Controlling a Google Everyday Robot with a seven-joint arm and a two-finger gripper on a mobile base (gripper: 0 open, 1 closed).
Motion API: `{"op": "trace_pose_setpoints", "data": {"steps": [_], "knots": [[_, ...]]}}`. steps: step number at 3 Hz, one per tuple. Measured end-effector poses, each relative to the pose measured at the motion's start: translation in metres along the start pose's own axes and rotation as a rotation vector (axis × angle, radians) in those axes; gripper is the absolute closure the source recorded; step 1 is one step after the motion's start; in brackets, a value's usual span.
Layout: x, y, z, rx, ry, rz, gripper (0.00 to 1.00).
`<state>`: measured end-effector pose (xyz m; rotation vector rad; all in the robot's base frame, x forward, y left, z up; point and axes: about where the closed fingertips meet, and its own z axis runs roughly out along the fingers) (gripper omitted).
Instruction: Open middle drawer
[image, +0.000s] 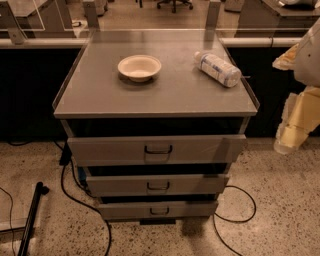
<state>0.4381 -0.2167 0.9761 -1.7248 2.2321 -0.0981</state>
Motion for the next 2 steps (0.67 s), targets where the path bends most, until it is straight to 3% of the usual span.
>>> {"op": "trace_pose_setpoints", "data": {"steps": [1,2], "knots": [[0.000,0.000,-0.001,0.002,-0.001,0.000,0.00],[0.001,0.011,0.004,-0.003,-0.052,-0.017,0.00]]}}
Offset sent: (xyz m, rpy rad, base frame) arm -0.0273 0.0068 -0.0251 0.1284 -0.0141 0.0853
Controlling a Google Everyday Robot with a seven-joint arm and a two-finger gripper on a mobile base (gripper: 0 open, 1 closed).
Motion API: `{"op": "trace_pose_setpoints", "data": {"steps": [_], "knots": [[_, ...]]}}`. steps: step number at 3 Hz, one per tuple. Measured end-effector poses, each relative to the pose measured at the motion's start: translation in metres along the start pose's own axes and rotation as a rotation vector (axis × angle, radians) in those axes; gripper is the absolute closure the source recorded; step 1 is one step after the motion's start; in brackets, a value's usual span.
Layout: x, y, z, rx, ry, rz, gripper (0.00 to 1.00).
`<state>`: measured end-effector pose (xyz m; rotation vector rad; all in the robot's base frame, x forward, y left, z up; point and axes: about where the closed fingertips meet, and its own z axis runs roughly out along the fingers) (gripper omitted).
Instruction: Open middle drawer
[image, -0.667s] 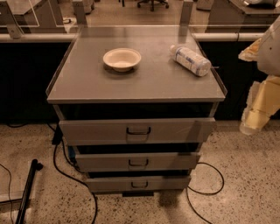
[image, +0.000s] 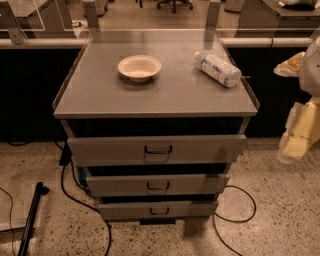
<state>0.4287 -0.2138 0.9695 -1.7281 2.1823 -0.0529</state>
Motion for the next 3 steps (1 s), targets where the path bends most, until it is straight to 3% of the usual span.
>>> {"op": "trace_pose_setpoints", "data": {"steps": [1,2,3], "knots": [[0.008,0.018,0.026,-0.031,-0.093,-0.012,0.00],[0.015,0.036,0.070,-0.030,-0.227,0.006,0.00],[0.011,0.047,0.108,-0.010,-0.278,0.007,0.00]]}}
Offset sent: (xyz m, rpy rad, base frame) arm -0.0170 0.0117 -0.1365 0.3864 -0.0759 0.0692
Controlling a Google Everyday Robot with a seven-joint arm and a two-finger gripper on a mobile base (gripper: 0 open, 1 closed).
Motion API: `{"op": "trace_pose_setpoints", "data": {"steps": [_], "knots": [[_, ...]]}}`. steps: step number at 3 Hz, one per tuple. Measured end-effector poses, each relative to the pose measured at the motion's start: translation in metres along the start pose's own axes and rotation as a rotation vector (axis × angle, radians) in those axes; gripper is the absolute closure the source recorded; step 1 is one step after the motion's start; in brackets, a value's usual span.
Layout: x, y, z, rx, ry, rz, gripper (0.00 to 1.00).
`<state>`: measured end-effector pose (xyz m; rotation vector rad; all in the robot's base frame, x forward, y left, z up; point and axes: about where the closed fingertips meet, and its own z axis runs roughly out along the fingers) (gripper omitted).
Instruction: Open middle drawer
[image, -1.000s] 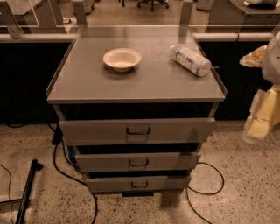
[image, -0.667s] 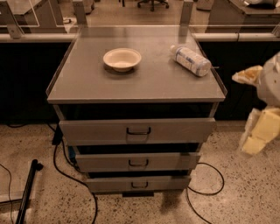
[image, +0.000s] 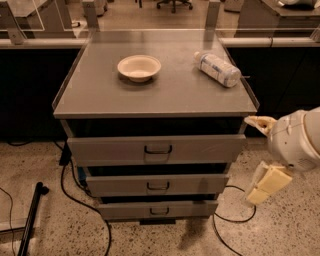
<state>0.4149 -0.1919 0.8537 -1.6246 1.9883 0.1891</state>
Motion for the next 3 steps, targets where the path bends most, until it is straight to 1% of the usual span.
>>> {"op": "trace_pose_setpoints", "data": {"steps": [1,2,3], "knots": [[0.008,0.000,0.045,0.038,0.055,0.016,0.00],[0.006,0.000,0.042,0.040,0.051,0.016,0.00],[-0.001,0.011,0.044,0.015,0.060,-0.008,0.00]]}}
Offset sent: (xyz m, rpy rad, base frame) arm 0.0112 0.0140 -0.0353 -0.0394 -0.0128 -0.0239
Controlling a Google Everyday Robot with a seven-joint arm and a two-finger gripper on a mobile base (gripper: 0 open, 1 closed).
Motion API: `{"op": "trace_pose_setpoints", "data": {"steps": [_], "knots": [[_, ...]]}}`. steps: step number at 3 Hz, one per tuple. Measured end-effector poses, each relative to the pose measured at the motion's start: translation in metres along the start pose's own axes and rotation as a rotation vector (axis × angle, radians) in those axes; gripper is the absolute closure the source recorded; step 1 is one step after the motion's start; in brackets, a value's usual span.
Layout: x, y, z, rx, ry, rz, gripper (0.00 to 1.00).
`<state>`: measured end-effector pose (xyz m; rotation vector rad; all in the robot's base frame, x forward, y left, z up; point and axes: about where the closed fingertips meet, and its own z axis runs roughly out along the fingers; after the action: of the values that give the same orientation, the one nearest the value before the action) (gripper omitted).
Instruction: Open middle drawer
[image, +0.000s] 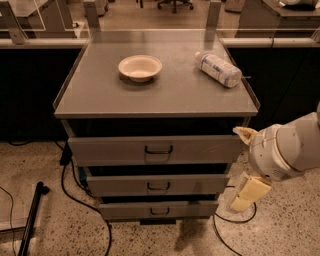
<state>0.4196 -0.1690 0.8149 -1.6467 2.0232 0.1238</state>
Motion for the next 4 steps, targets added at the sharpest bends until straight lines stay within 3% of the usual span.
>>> {"op": "trace_pose_setpoints", "data": {"steps": [1,2,3,4], "knots": [[0.005,0.005,0.035,-0.029,-0.017,-0.025,0.00],[0.010,-0.005,0.065,-0.017,-0.077,0.001,0.00],[0.015,-0.015,0.092,-0.004,-0.176,0.029,0.00],[0.038,-0.014,0.149,0.020,-0.296,0.056,0.00]]}}
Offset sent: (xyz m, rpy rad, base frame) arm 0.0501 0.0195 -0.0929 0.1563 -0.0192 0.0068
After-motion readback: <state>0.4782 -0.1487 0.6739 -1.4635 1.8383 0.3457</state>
